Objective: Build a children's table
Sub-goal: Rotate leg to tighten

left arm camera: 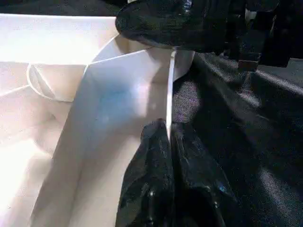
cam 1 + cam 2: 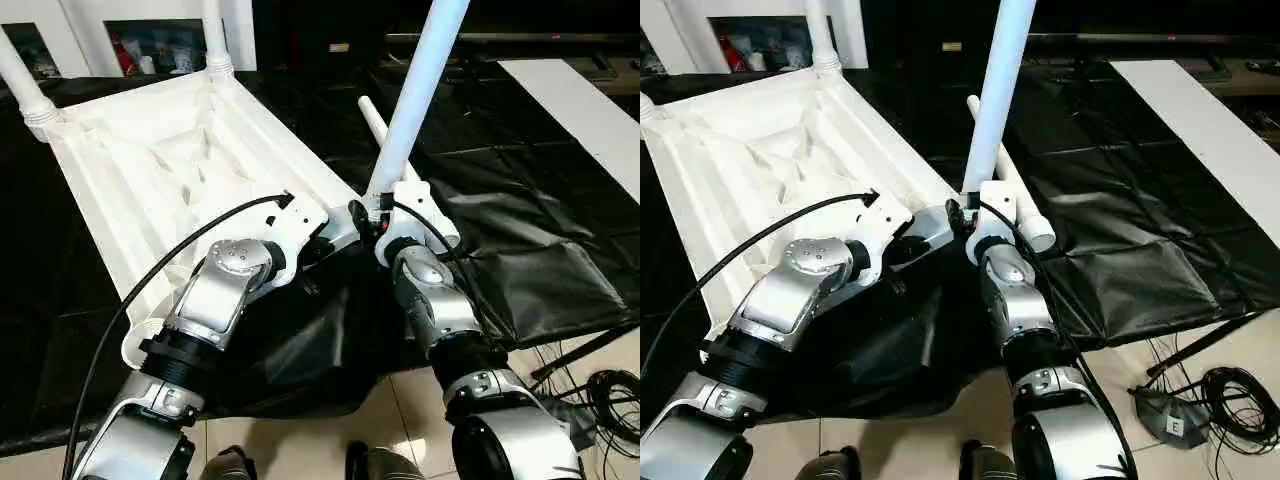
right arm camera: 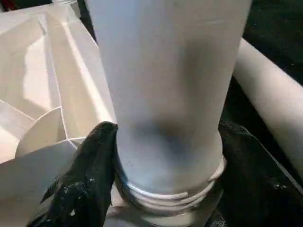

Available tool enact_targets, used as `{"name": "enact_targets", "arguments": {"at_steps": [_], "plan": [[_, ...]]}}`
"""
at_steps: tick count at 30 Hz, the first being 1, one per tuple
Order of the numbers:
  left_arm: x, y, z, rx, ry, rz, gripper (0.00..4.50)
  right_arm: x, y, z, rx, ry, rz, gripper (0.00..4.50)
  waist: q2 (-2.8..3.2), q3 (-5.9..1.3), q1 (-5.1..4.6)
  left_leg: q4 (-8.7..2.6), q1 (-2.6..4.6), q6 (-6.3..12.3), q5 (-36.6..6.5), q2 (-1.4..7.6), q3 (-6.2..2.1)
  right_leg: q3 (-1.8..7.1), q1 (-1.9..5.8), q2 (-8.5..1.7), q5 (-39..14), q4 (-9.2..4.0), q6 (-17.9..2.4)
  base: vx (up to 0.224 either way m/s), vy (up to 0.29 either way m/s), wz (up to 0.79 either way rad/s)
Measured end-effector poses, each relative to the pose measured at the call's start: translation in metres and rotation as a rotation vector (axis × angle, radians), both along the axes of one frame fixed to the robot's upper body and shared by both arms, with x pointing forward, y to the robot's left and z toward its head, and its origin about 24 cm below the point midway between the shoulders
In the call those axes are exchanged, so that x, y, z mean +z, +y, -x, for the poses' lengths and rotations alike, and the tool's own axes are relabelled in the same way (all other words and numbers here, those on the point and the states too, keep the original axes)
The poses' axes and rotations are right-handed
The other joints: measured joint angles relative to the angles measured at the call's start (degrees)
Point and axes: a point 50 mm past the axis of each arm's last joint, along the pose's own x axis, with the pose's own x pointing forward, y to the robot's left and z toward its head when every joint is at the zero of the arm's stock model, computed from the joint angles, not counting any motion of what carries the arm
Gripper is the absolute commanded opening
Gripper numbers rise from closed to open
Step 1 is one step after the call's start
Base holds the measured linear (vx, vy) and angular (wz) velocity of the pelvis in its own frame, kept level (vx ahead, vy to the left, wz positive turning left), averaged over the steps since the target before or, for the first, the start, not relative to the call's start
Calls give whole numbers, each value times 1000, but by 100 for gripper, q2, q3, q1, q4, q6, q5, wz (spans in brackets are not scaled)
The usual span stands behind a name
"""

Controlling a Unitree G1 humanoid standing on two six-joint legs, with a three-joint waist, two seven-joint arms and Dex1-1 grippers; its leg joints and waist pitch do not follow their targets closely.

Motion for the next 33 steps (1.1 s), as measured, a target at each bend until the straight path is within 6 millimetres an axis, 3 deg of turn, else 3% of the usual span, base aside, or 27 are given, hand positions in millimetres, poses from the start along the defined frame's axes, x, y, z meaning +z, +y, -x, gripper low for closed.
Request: {"name": "enact_targets", "arguments": {"at_steps": [1, 4, 12, 25, 29, 33], "plan": [[0, 0, 0, -1, -1, -1, 0, 0, 0, 0, 2, -1, -4, 305, 0, 0, 2, -2, 0, 0, 0, 0, 0, -1, -1, 0, 0, 0, 0, 0, 0, 0], [1, 3, 0, -10, -8, -6, 0, 1, -2, 1, 33, -12, -32, 342, 2, 2, -4, -22, 0, 0, 0, 0, 1, -2, -14, 1, 0, 0, 0, 0, 0, 0], [8, 24, 3, -39, -39, -26, 0, 6, -11, 12, 261, -50, 48, 407, 13, 26, -66, -124, -2, -1, 0, 1, 2, -12, -71, 14, 2, 4, 1, 0, 0, 0], [18, 70, 27, -319, 11, -3, 0, 23, -54, 31, 771, -66, 185, 407, 45, 60, -68, -124, -39, 13, 7, 20, 45, -15, -110, 29, 103, 4, -23, 40, 2, 0], [18, 73, 36, -407, 52, 3, 0, 27, -51, 34, 883, -72, 206, 407, 44, 66, 24, -98, -67, 52, -21, 12, 53, -14, -116, 14, 91, 4, -41, 16, 5, 1], [17, 74, 40, -441, 76, 6, 0, 28, -52, 37, 942, -73, 232, 407, 33, 76, 36, -73, -76, 59, -25, 12, 68, -10, -116, 3, 90, 5, -43, 0, 0, 0]]}}
